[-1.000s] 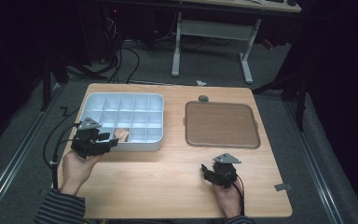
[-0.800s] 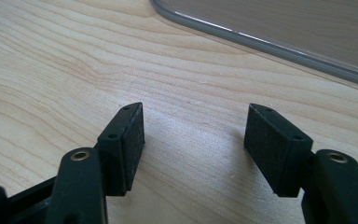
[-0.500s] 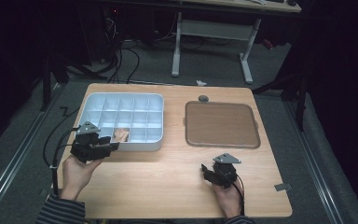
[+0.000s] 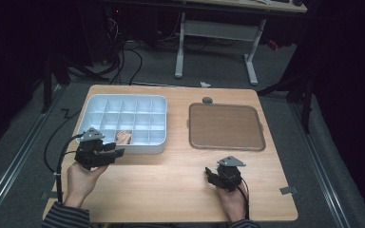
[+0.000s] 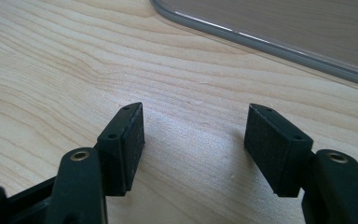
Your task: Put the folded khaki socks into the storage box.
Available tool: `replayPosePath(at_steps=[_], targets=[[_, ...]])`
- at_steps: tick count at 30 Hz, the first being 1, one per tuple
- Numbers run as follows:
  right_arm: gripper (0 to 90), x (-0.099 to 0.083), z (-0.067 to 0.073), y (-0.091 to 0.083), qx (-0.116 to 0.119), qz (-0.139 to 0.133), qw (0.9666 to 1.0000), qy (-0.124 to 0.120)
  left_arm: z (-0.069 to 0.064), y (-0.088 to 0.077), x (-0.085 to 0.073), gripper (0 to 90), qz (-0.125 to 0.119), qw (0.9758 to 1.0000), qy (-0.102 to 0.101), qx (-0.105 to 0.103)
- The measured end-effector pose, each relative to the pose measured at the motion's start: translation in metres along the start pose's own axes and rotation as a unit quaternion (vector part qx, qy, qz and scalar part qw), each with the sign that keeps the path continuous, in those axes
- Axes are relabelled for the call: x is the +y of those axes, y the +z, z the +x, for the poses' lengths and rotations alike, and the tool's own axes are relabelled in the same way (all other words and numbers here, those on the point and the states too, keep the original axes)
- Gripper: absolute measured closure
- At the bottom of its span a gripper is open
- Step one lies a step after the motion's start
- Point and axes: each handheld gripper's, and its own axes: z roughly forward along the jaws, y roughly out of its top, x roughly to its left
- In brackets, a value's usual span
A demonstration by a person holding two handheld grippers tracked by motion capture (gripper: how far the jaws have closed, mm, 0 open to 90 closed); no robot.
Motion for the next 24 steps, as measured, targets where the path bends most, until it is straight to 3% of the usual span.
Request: replayPosePath(at_steps=[24], targets=[[38.1,0.000,0.000,0.000,0.000,0.000,1.0000,0.001,-0.008,0.015,-0.011,52.1,0.010,0.9999,-0.003,-0.012]])
